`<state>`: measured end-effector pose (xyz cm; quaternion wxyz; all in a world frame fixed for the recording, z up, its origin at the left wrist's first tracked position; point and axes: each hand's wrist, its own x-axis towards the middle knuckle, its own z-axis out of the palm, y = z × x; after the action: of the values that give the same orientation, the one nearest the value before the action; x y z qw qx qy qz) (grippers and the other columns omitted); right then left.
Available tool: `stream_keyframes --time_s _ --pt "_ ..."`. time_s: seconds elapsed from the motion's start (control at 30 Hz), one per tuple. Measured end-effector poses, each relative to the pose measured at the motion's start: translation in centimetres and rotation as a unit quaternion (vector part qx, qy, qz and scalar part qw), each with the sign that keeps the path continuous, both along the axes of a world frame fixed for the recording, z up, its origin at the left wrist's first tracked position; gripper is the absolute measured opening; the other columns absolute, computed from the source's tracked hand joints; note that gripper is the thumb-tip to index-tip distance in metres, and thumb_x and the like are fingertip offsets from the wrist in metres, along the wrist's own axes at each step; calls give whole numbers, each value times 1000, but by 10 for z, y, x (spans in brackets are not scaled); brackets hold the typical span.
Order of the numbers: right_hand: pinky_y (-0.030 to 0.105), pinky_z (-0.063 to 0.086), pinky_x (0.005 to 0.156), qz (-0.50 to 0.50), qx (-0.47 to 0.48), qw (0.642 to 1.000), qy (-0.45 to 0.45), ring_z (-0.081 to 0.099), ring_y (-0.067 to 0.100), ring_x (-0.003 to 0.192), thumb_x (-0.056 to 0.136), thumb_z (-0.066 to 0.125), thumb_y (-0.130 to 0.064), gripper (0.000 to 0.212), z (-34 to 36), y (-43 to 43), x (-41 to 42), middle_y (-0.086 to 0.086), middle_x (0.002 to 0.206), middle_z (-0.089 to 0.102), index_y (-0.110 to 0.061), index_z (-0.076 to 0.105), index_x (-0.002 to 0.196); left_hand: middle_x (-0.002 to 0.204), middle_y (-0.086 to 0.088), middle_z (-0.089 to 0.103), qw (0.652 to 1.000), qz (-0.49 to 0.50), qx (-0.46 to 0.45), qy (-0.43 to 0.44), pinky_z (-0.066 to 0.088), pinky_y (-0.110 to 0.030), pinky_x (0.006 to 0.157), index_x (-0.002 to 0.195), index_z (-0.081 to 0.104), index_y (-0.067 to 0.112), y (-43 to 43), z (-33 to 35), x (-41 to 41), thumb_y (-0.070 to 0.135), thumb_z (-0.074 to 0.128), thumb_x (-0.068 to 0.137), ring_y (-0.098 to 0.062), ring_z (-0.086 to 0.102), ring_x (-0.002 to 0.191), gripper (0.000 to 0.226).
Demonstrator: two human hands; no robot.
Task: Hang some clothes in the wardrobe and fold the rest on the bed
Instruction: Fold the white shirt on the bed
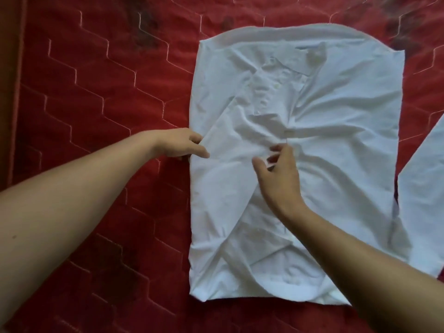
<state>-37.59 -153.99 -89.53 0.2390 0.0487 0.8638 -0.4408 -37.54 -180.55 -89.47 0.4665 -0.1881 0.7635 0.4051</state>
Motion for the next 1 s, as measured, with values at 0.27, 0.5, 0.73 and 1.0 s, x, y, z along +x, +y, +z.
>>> stream_keyframes --time_s 0.27,0.5,0.73,1.0 --pt "29 46 47 -2 -27 928 -373 52 18 46 70 69 -52 41 4 -10 130 2 62 56 -20 45 78 96 3 72 976 -30 -129 174 54 -41 86 106 68 17 7 -3 39 22 70 84 -22 68 92 22" --pt "23 54 73 26 -58 935 -348 67 8 74 90 61 -18 8 12 -17 189 -8 75 67 -21 59 82 101 -1 61 921 314 -133 186 51 -32 79 123 52 19 50 -13 117 33 80 81 -18 61 89 52" --pt "35 51 70 -79 -107 886 -445 61 18 67 87 43 5 15 3 -23 222 10 76 61 -7 52 89 102 -1 69 930 319 -139 116 54 -43 84 105 57 12 93 -14 182 29 78 84 -25 67 96 34" --pt "35 51 85 213 61 974 -57 60 13 99 94 53 -29 23 29 57 186 -5 109 67 -23 65 113 147 -15 30 893 85 -332 292 37 -51 106 156 25 23 130 8 186 38 73 85 -36 36 133 86"
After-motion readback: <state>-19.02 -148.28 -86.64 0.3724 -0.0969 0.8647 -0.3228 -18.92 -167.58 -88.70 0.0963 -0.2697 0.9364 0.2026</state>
